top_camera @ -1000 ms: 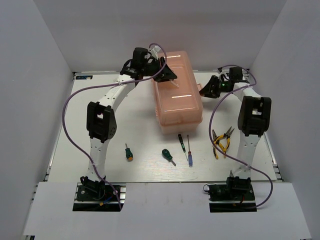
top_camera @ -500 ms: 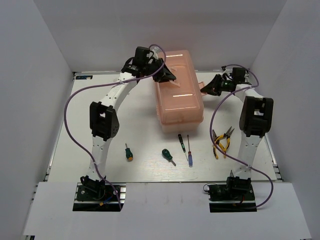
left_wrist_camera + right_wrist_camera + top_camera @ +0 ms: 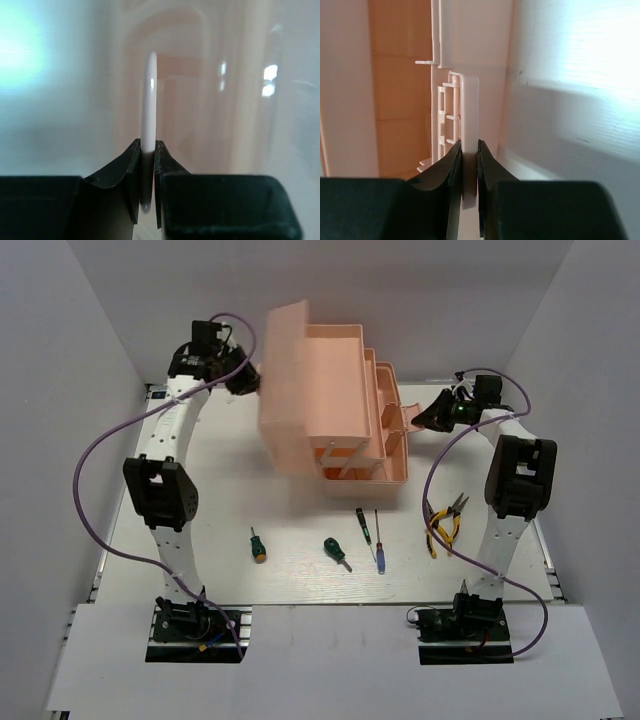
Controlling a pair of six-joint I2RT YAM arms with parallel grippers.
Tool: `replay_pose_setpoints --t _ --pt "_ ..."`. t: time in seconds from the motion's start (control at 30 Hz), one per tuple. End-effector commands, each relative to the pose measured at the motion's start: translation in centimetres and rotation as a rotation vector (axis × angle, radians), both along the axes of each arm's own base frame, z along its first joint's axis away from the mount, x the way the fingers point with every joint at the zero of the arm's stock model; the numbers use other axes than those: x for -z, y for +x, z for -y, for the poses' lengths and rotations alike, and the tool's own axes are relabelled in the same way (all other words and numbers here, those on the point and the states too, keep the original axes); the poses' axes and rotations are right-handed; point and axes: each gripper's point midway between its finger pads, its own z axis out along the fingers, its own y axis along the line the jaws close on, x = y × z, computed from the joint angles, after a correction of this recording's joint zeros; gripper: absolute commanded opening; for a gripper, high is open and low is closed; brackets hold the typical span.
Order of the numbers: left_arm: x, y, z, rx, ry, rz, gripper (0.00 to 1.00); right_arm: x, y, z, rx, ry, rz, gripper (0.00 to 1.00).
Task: Sort the tools into containers
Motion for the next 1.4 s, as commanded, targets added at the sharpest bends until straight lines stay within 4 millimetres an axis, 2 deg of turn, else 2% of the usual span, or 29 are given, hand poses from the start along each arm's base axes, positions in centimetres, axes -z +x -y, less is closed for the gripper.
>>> replay_pose_setpoints --t 0.0,0.1,0.13,0.2,0.23,0.27,0.3,0.4,0.43,0.47,0.57,0.63,0.7,0.73,0.77,0.8,0.83,0.87,0.9,0.93,0.97,1.0,1.07,1.13,1.17,1.2,1.3,1.33,1.37 --pt "3.0 -0.6 -8.8 -0.183 0.236 -0.06 0.0 -1.5 1.2 5.2 0.108 -0.12 0.096 0.0" --pt "5.2 -1.3 -10.2 -0.188 0.257 -0.111 0.07 -1.6 0.9 4.8 0.099 -0.107 0.091 0.0" --pt "6.2 -1.6 -10.1 -0.173 0.26 -0.125 0.24 -1.5 0.8 4.7 0.095 -0.097 0.086 0.01" --pt "5.8 -1.5 -9.9 -0.167 0.25 -0.109 0.37 -2.1 0.6 4.1 0.067 -0.069 0.098 0.28" --pt "5.8 -1.5 -9.9 -0.167 0.25 -0.109 0.43 -2.2 0.5 3.8 0.053 -0.06 0.1 0.37" --pt "5.4 -1.3 -9.9 -0.169 0.248 -0.097 0.55 -2.5 0.3 3.6 0.039 -0.045 0.103 0.45" --pt "5.6 -1.7 -9.9 -0.167 0.251 -0.115 0.61 -3.0 0.2 3.5 0.029 -0.04 0.117 0.64" --pt "4.0 -1.9 -11.9 -0.23 0.293 -0.117 0.75 -4.2 -0.5 3.5 0.001 -0.03 0.139 0.86" --pt "4.0 -2.0 -13.0 -0.258 0.308 -0.13 0.77 -4.6 -0.7 3.5 -0.016 -0.028 0.151 0.89" --pt "4.3 -2.4 -13.3 -0.27 0.325 -0.149 0.77 -4.9 -1.1 3.9 -0.016 -0.027 0.145 0.89" --pt "2.0 -3.7 -16.1 -0.366 0.369 -0.135 0.78 -5.8 -2.3 4.6 -0.032 -0.031 0.153 0.9" --pt "1.8 -4.8 -17.4 -0.41 0.404 -0.145 0.78 -6.4 -3.5 5.0 -0.061 -0.078 0.18 0.9" --pt "0.6 -6.6 -18.2 -0.438 0.415 -0.13 0.73 -5.1 -5.5 5.9 -0.145 -0.197 0.193 0.9" --pt "0.3 -7.4 -18.1 -0.439 0.415 -0.127 0.68 -5.9 -6.5 6.0 -0.177 -0.242 0.231 0.9" --pt "0.0 -7.8 -17.4 -0.408 0.408 -0.104 0.57 -3.8 -7.9 6.7 -0.284 -0.366 0.289 0.9" --pt "0.0 -9.3 -16.7 -0.382 0.41 -0.093 0.29 -3.0 -8.8 7.2 -0.322 -0.426 0.298 0.9" --pt "0.1 -10.1 -15.9 -0.335 0.407 -0.083 0.17 -2.6 -10.1 7.6 -0.365 -0.478 0.312 0.9" --pt "1.9 -11.1 -14.2 -0.25 0.354 -0.111 0.07 -1.4 -12.3 8.0 -0.543 -0.58 0.394 0.82" --pt "2.4 -11.9 -12.9 -0.195 0.33 -0.102 0.01 -1.3 -13.0 8.7 -0.587 -0.628 0.42 0.73" --pt "1.2 -13.1 -11.7 -0.146 0.315 -0.041 0.0 -0.3 -14.3 9.0 -0.677 -0.67 0.464 0.64" --pt "3.2 -14.7 -10.0 -0.059 0.282 -0.066 0.0 0.1 -15.5 9.2 -0.73 -0.665 0.461 0.42" --pt "3.2 -15.6 -9.3 -0.026 0.283 -0.05 0.02 0.5 -16.9 9.6 -0.835 -0.681 0.512 0.32" --pt "2.5 -18.6 -7.3 0.092 0.278 0.015 0.09 1.1 -17.8 9.9 -0.918 -0.687 0.547 0.23" --pt "1.8 -20.2 -6.2 0.158 0.277 0.063 0.27 0.9 -19.1 9.7 -1.015 -0.645 0.607 0.28" --pt "1.6 -21.4 -4.6 0.25 0.261 0.093 0.33 1.0 -19.0 9.7 -1.027 -0.636 0.614 0.4" --pt "0.9 -22.4 -4.0 0.273 0.251 0.12 0.46 1.0 -18.9 9.5 -1.049 -0.638 0.638 0.47" --pt "2.6 -25.1 -1.8 0.391 0.197 0.101 0.55 2.1 -19.5 9.0 -1.098 -0.63 0.665 0.59" --pt "2.5 -26.1 -1.1 0.42 0.167 0.111 0.62 2.3 -19.9 8.4 -1.144 -0.625 0.696 0.6" --pt "3.6 -26.8 -0.9 0.434 0.167 0.093 0.62 2.7 -20.4 8.5 -1.199 -0.641 0.716 0.62"
